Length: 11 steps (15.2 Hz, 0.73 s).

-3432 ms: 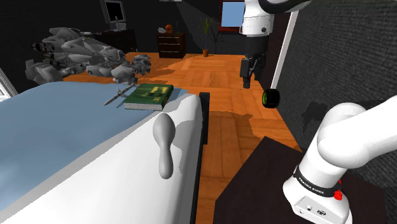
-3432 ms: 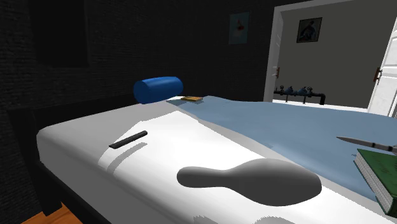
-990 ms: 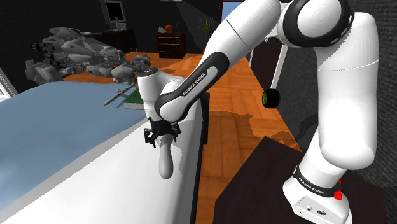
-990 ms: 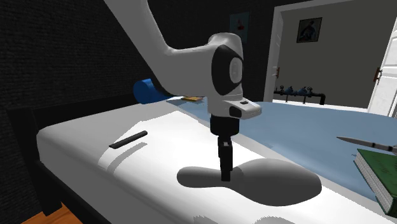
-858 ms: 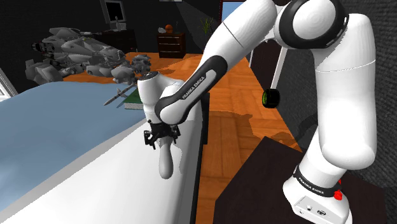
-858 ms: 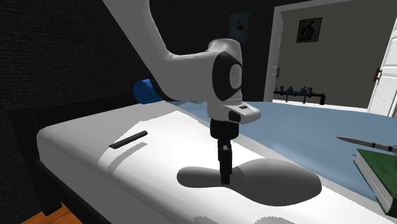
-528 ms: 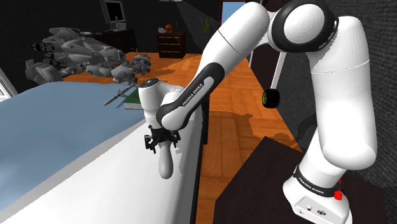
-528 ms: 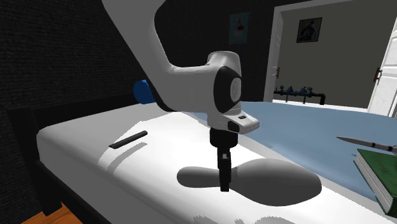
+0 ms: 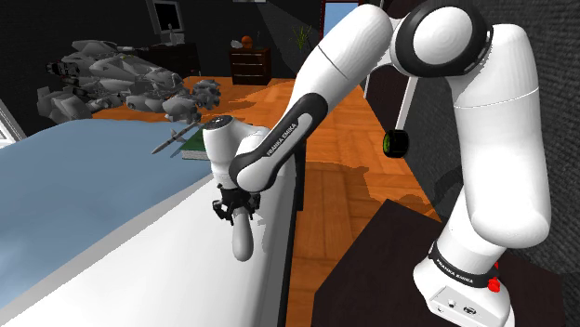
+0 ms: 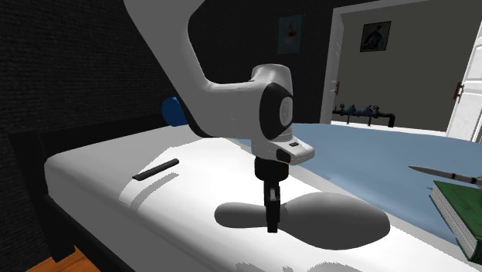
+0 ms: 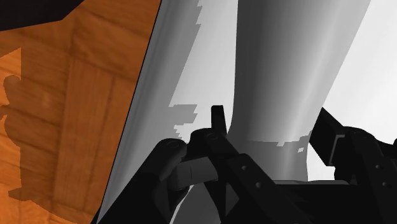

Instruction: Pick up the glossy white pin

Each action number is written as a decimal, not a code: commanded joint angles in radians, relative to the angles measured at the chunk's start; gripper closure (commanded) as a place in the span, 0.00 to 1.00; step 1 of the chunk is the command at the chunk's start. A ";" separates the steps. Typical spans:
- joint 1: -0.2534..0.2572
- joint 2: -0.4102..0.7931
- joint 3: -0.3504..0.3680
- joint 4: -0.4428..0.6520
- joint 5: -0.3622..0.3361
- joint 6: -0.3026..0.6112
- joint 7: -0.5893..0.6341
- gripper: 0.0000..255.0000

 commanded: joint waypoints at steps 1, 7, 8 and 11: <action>0.000 0.001 0.000 -0.001 0.000 0.000 0.000 1.00; -0.010 -0.037 0.014 0.003 0.024 -0.039 -0.018 1.00; -0.013 -0.047 0.018 0.004 0.030 -0.049 -0.023 1.00; -0.020 -0.075 0.027 0.008 0.048 -0.079 -0.036 1.00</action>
